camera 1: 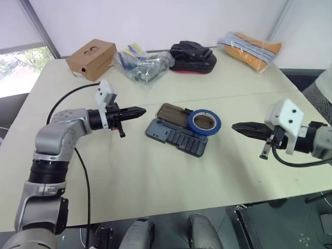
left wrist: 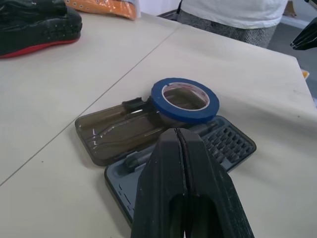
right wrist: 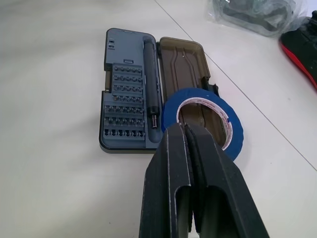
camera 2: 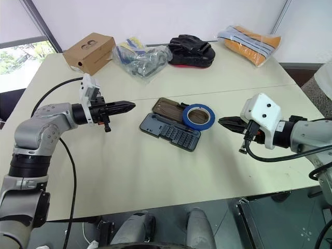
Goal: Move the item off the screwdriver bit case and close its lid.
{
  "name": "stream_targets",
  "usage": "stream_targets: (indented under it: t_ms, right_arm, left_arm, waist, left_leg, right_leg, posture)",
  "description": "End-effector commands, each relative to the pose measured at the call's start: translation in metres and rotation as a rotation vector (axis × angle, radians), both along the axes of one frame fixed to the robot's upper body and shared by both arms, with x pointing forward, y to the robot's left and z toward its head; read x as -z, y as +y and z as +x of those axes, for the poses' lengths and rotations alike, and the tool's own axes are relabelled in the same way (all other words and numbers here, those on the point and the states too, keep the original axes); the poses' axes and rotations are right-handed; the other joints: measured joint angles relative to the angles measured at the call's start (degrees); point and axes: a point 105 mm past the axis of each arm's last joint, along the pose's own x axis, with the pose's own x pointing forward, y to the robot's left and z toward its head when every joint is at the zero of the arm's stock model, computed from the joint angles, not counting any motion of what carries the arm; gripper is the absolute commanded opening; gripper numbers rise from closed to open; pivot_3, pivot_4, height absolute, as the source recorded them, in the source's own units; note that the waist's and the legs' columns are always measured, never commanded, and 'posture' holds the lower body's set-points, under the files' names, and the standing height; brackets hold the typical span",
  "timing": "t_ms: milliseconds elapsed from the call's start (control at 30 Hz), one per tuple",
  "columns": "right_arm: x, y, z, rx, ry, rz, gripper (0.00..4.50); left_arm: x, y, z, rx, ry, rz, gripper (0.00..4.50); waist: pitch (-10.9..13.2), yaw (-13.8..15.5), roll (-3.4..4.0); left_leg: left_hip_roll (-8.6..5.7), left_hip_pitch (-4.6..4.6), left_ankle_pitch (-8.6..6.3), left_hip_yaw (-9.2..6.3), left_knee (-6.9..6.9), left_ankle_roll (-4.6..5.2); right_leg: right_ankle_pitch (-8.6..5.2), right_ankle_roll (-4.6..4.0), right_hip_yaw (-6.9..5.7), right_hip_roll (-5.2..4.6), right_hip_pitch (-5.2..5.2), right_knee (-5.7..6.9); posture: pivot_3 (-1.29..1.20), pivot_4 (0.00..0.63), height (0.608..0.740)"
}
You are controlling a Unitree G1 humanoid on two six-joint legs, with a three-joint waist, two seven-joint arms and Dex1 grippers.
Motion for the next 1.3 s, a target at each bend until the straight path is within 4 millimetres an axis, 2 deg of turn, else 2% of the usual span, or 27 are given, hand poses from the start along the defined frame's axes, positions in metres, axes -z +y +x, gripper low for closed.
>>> stream_targets:
  t_ms: [33,933,1067,1167,1300]
  right_arm:
    - [-0.009,0.002,-0.001,-0.016,-0.043,-0.017,0.07]
    - [-0.007,0.0,0.001,-0.002,-0.044,-0.022,0.07]
    - [-0.009,-0.002,0.007,0.026,-0.07,-0.009,0.07]
    - [-0.005,-0.006,0.016,0.061,-0.077,-0.026,0.88]
    - [0.004,-0.014,0.043,0.122,-0.153,-0.086,2.93]
  left_arm:
    - [-0.013,0.001,0.0,-0.008,-0.048,-0.02,0.0]
    - [-0.01,-0.003,-0.002,0.007,-0.028,-0.021,0.0]
    - [-0.01,-0.004,-0.002,0.007,-0.027,-0.023,0.0]
    - [-0.009,-0.005,-0.002,0.008,-0.026,-0.025,0.0]
    - [-0.007,-0.01,-0.003,0.017,-0.02,-0.029,0.0]
  waist:
    - [0.0,0.0,0.0]
    - [0.0,0.0,0.0]
    - [0.0,0.0,0.0]
    - [0.0,0.0,0.0]
    - [0.0,-0.1,0.0]
  left_leg:
    - [0.0,0.0,0.0,0.0,0.0,0.0]
    - [0.0,0.0,0.0,0.0,0.0,0.0]
    - [0.0,0.0,0.0,0.01,0.01,-0.01]
    - [0.0,0.01,0.0,0.01,0.01,-0.01]
    - [0.0,0.01,0.01,0.04,0.02,-0.01]
  right_leg:
    - [0.0,0.0,0.0,0.0,0.0,0.0]
    - [0.0,0.0,0.0,0.0,0.0,0.01]
    - [0.0,0.0,0.0,0.0,0.0,0.01]
    - [0.0,0.0,0.01,0.0,0.0,0.01]
    - [0.0,0.0,0.02,0.0,0.0,0.01]
  posture:
    - [0.0,0.15,0.74]
    - [0.0,0.15,0.74]
    - [0.0,0.15,0.74]
    - [0.0,0.15,0.74]
    - [0.0,0.15,0.74]
